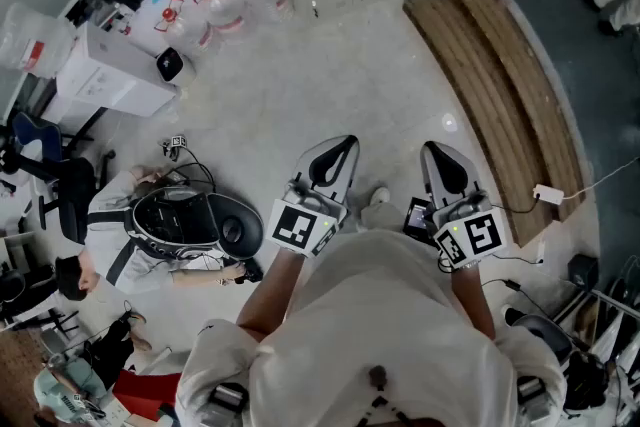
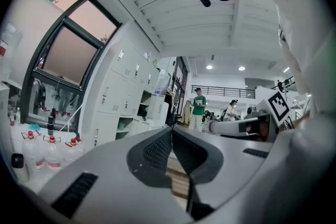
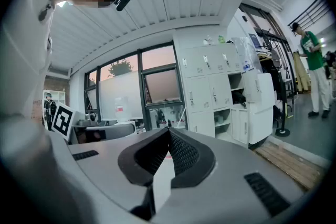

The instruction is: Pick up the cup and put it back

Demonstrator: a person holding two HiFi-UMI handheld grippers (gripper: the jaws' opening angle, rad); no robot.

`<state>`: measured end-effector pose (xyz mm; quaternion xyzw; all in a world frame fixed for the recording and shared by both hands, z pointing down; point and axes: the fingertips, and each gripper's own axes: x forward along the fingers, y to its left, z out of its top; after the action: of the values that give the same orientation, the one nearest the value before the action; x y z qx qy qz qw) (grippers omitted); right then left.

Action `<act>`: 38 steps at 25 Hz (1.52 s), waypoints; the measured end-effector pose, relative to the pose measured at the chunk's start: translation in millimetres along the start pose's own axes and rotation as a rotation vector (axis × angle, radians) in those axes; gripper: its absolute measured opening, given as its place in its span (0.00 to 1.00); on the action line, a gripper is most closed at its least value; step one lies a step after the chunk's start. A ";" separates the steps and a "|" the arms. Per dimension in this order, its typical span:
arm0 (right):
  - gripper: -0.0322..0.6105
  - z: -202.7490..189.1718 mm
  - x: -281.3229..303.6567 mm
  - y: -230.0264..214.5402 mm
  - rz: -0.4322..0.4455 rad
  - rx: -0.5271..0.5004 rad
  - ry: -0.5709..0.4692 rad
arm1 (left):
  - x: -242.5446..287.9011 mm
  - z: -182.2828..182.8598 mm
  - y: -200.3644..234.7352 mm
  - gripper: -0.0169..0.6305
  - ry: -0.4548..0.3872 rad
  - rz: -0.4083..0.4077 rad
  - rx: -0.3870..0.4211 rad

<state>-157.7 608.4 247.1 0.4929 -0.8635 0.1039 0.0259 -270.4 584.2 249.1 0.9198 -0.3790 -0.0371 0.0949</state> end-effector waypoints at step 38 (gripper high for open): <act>0.09 -28.9 -149.5 -110.9 -0.030 0.089 -0.040 | 57.9 -36.1 -146.8 0.04 -0.019 0.105 0.020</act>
<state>12.2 686.1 270.4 0.5085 -0.8508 0.1320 -0.0117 -123.0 650.7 254.9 0.8991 -0.4280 -0.0369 0.0842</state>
